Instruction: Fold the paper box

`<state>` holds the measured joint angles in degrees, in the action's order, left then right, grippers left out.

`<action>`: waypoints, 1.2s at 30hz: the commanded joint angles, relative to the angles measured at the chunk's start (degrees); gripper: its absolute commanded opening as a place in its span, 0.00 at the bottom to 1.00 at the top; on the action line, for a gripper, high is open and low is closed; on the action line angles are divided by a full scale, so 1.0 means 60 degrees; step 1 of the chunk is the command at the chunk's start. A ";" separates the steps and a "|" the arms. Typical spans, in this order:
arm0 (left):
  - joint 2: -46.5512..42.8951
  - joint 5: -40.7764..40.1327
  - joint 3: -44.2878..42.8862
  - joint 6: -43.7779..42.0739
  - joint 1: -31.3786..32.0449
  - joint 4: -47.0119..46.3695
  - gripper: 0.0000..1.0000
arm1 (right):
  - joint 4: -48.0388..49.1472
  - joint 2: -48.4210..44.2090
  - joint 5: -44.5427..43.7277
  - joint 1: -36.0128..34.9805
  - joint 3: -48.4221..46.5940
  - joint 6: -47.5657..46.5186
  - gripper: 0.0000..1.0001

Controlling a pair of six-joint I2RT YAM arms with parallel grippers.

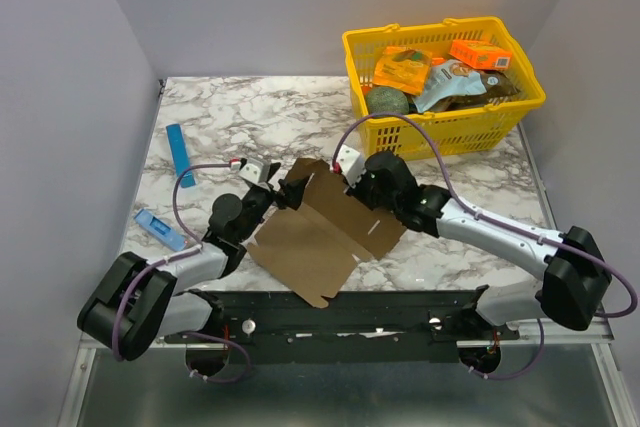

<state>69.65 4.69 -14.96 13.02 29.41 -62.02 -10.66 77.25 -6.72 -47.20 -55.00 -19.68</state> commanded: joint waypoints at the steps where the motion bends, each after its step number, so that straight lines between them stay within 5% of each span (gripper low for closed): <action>1: -0.0196 -0.0048 0.0046 0.1067 -0.0638 0.0595 0.96 | 0.0970 0.0292 -0.2699 -0.0453 0.0349 -0.0513 0.01; 8: -0.1455 -0.1264 0.0384 0.1917 -0.0800 0.2596 0.98 | 0.0941 0.1214 -0.4986 -0.0834 -0.0250 -0.1421 0.01; 14: -0.1867 -0.1264 0.1145 0.2957 -0.0070 0.2647 0.85 | 0.1102 0.1802 -0.6115 -0.1098 -0.0618 -0.1934 0.01; 19: -0.0141 -0.1455 0.1365 0.3791 0.0972 0.1551 0.74 | 0.1395 0.2051 -0.6628 -0.1493 -0.0779 -0.2008 0.01; 29: 0.3580 -0.1470 0.1556 0.4803 0.1953 -0.1932 0.37 | 0.1542 0.2578 -0.7449 -0.2606 -0.0574 -0.1379 0.01; 36: 0.4550 -0.1865 0.1483 0.4862 0.2320 -0.2306 0.32 | 0.1147 0.2885 -0.7464 -0.3339 -0.0340 -0.0456 0.01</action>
<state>95.92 -3.68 -6.17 41.23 42.28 -73.17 -2.76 92.60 -50.41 -64.75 -58.04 -27.55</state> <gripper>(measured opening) 0.327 0.014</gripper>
